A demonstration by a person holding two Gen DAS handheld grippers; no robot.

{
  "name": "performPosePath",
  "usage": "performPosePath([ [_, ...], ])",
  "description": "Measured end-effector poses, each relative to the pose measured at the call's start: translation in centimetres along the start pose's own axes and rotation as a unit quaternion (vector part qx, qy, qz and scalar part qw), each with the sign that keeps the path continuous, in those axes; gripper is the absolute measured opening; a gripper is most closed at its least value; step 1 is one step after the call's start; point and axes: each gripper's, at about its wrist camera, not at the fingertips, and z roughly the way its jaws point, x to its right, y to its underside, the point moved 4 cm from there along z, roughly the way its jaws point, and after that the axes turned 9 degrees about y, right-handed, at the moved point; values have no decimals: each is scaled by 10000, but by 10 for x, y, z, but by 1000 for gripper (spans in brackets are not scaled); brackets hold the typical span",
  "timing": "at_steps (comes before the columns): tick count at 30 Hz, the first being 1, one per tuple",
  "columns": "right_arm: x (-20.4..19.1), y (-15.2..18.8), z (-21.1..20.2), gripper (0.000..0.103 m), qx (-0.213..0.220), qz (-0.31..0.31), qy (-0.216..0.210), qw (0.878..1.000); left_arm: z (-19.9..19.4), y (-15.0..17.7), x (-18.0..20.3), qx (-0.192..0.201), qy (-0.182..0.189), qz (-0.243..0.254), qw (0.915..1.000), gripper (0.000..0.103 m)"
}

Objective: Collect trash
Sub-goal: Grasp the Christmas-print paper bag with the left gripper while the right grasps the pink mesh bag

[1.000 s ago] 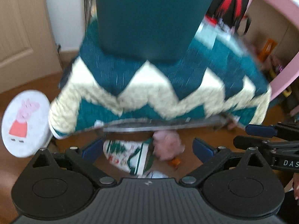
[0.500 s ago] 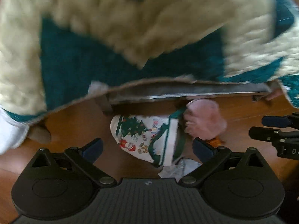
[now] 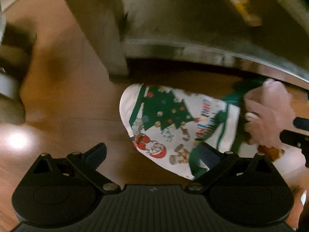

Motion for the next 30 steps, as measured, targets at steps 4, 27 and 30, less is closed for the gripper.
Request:
performPosePath([
  [4, 2, 1, 20, 53, -79, -23, 159, 9998, 19, 0, -5, -86, 122, -170, 9997, 101],
  [27, -12, 0, 6, 8, 90, -640, 547, 9964, 12, 1, 9, 42, 416, -206, 9989, 4],
  [30, -7, 2, -16, 7, 178, -609, 440, 9970, -3, 4, 13, 111, 434, -80, 9990, 4],
])
